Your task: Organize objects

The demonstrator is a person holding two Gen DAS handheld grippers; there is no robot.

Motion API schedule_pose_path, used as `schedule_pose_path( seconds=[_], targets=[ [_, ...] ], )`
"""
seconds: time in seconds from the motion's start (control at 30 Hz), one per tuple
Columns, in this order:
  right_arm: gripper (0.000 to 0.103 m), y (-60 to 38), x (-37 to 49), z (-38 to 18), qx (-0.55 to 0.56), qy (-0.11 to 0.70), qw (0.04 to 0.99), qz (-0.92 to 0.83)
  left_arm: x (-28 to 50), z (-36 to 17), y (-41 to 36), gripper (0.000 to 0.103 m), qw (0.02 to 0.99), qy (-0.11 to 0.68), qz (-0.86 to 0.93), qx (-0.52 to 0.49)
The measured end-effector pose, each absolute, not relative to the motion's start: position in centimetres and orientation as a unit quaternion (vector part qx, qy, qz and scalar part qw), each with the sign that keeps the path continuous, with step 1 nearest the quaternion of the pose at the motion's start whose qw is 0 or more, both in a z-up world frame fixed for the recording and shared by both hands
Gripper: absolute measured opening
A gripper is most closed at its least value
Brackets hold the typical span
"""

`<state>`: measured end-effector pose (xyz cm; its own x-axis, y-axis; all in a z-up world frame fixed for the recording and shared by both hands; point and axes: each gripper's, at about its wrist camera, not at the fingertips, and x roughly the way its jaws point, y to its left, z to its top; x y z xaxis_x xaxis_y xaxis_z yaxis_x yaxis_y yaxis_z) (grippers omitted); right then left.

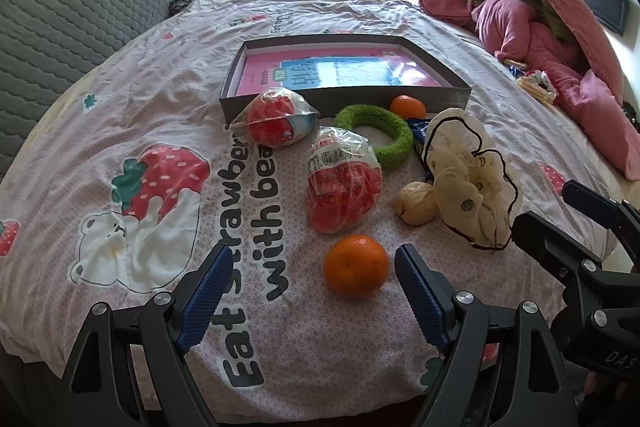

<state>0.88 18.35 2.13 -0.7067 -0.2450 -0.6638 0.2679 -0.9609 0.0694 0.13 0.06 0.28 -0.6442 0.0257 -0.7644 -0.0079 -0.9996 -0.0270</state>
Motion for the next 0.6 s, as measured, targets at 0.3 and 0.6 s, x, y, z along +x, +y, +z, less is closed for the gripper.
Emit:
schedule_pose_path(
  seconds=[0.3, 0.6],
  targets=[
    [0.087, 18.14, 0.9, 1.93, 0.36, 0.015, 0.139, -0.922, 0.08, 0.32, 0.11, 0.084, 0.007, -0.006, 0.908, -0.419],
    [0.087, 18.4, 1.01, 2.08, 0.356, 0.014, 0.139, -0.924, 0.09, 0.4, 0.11, 0.084, 0.006, -0.005, 0.909, -0.416]
  ],
)
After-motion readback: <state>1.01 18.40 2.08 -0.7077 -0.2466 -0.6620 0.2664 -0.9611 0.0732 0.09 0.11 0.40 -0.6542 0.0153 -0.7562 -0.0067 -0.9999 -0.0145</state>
